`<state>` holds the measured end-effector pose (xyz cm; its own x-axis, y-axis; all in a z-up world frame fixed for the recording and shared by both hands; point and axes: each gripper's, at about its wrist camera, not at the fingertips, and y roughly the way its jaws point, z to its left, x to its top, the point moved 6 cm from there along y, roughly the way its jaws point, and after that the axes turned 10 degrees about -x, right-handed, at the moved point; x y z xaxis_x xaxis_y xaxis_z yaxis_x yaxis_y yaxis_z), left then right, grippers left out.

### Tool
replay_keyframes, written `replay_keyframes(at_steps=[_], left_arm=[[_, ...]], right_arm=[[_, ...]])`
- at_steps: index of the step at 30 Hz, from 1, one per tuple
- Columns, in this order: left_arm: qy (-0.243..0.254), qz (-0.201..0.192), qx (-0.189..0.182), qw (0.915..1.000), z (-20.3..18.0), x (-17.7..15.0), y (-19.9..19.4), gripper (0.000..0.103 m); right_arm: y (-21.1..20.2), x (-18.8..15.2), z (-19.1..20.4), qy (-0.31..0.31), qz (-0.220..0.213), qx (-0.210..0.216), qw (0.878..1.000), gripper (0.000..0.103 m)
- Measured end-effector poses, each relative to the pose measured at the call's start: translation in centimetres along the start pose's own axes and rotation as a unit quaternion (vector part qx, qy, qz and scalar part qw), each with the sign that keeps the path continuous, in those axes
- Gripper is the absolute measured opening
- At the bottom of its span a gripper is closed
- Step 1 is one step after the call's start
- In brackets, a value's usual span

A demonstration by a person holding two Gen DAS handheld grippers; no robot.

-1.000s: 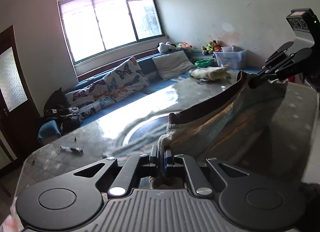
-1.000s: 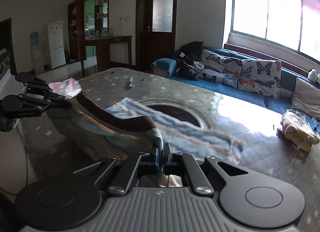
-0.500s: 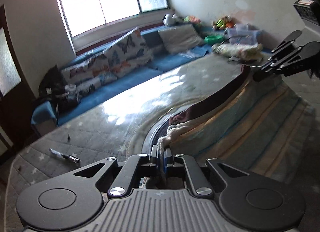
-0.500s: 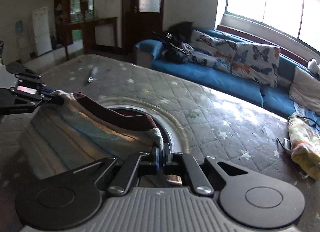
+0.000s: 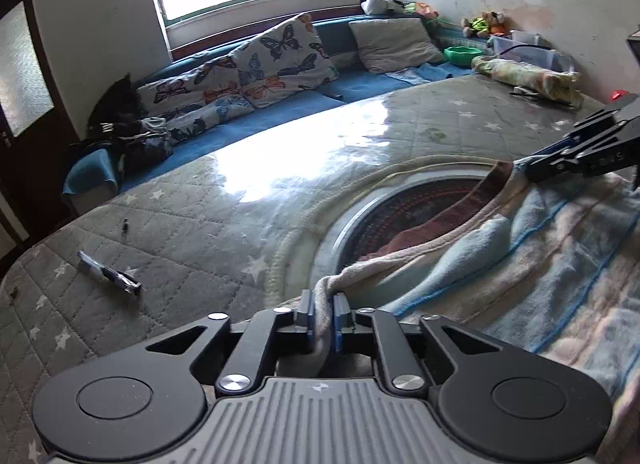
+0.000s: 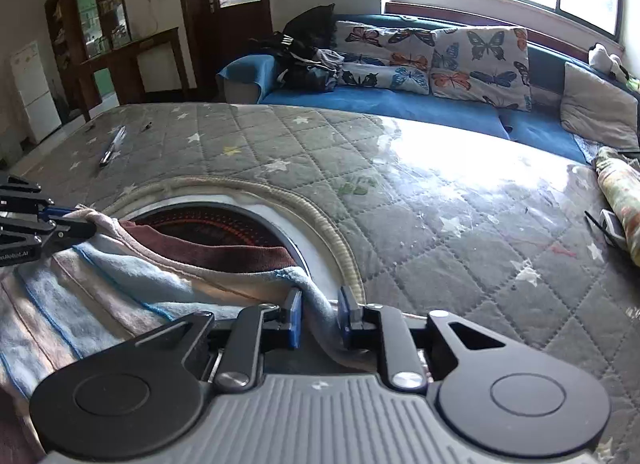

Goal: Fold clothes
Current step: 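Open both grippers and release the folded hem onto the cloth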

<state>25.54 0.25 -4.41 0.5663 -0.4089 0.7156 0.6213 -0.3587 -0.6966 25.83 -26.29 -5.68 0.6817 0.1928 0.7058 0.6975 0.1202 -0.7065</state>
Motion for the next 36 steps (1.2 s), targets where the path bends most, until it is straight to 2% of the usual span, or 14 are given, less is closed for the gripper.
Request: replay_keyframes(at_steps=[8, 9, 11, 14, 16, 20, 23, 29, 31, 36], left_arm=[[-0.06, -0.02, 0.027, 0.9976, 2.4, 1.2, -0.9, 0.038], [-0.069, -0.025, 0.033, 0.9967, 2.8, 1.4, -1.1, 0.044], [-0.088, -0.033, 0.033, 0.995, 3.4, 1.6, -1.5, 0.047], [-0.103, -0.043, 0.024, 0.9935, 3.6, 1.9, -2.1, 0.045], [-0.102, -0.051, 0.002, 0.9935, 2.8, 2.2, -2.5, 0.042], [-0.092, -0.044, -0.046, 0.9937, 0.2, 2.5, -2.0, 0.028], [-0.094, -0.035, -0.073, 0.9923, -1.4, 2.6, -0.8, 0.027], [-0.092, -0.014, -0.06, 0.9938, -2.0, 2.1, 2.3, 0.027], [-0.099, -0.014, -0.059, 0.9932, -1.8, 1.9, 2.7, 0.027], [-0.11, -0.017, -0.063, 0.9918, -1.4, 1.7, 2.8, 0.027]], right_arm=[[-2.8, 0.6, -0.1, 0.015, -0.04, -0.019, 0.999, 0.025], [-3.1, 0.7, 0.1, 0.015, -0.045, -0.015, 0.999, 0.025], [-3.7, 0.9, 0.8, 0.01, -0.053, -0.008, 0.999, 0.026], [-4.0, 1.0, 2.1, 0.0, -0.053, 0.008, 0.999, 0.025], [-3.7, 1.1, 3.0, -0.003, -0.046, 0.027, 0.999, 0.025], [-2.2, 0.9, 4.7, -0.008, -0.022, 0.044, 0.999, 0.025], [-1.0, 0.6, 5.3, -0.001, -0.009, 0.047, 0.999, 0.025], [1.2, 0.1, 6.3, 0.001, 0.003, 0.043, 0.999, 0.029], [1.3, 0.1, 6.4, 0.002, -0.001, 0.043, 0.999, 0.033], [1.1, 0.4, 7.0, 0.007, -0.018, 0.048, 0.999, 0.033]])
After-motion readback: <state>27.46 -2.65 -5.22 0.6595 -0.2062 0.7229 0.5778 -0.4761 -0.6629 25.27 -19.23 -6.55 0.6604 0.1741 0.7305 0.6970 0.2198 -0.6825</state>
